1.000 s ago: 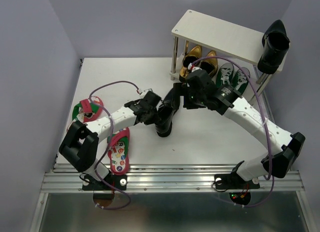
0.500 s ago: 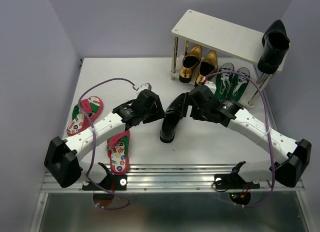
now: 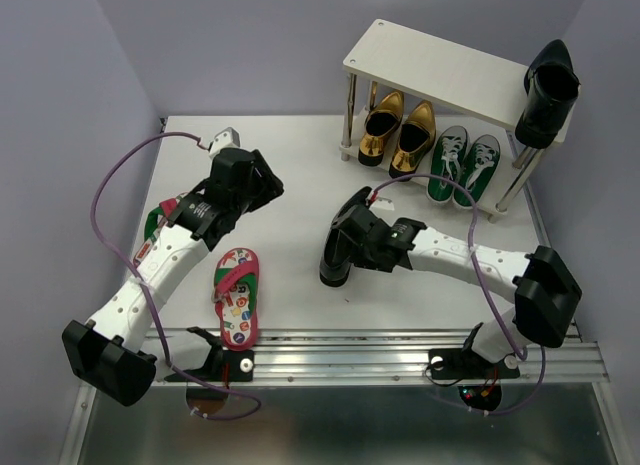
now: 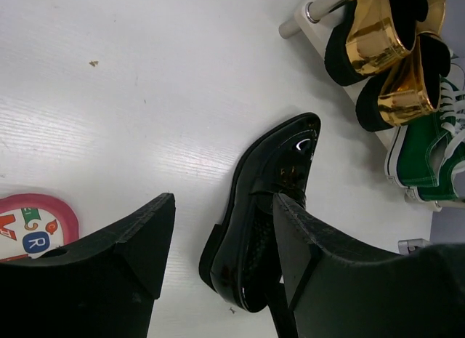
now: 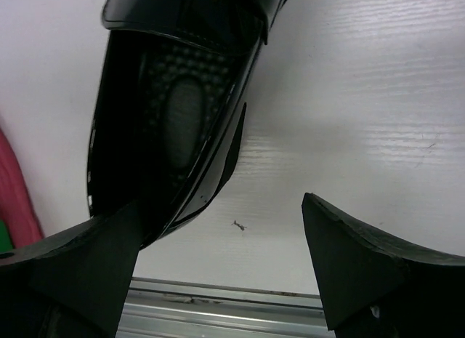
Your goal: Place and organize the shoes onto the shoe shelf
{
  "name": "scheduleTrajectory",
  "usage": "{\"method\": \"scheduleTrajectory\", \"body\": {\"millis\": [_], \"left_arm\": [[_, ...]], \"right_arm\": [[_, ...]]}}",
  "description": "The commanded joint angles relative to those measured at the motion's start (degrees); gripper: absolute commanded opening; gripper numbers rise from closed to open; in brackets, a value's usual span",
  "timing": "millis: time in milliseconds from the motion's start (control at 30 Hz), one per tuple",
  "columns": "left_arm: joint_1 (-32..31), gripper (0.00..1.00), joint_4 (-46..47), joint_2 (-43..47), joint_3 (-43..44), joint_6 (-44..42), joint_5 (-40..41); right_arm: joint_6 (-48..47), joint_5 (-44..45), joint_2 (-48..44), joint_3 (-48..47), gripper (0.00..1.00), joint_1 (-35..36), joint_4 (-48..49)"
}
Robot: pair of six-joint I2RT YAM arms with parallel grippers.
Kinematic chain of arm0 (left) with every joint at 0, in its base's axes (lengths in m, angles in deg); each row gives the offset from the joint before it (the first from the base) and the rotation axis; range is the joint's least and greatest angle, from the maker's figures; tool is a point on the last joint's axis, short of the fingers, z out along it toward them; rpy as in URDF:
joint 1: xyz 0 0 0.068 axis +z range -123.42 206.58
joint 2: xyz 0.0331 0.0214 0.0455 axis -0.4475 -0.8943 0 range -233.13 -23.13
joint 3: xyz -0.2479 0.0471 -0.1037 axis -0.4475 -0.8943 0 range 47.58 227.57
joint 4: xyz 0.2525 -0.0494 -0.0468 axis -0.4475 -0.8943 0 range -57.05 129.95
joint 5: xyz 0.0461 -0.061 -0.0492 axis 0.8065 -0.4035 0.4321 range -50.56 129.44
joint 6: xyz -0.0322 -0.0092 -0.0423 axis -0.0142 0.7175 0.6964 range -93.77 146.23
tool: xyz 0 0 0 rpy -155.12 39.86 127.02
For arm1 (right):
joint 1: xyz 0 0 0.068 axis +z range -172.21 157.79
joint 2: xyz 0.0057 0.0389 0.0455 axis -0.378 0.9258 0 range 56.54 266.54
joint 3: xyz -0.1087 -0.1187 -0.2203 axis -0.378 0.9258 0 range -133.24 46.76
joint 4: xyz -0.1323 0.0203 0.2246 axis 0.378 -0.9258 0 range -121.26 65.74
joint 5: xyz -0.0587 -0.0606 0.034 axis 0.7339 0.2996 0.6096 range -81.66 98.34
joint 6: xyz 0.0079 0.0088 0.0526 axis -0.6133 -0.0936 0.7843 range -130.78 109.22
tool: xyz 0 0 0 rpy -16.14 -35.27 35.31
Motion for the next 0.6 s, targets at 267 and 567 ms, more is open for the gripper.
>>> {"method": "scheduleTrajectory", "body": {"millis": [267,567], "left_arm": [[0.1,0.65,0.9,0.7,-1.2,-2.0,-0.4],[0.8,0.65,1.5,0.7,-0.8,-2.6,-0.7]], "right_arm": [[5.4,1.0,3.8,3.6,0.57,0.0,9.1],[-5.0,1.4,-2.1,-2.4,0.01,0.5,1.6]]}}
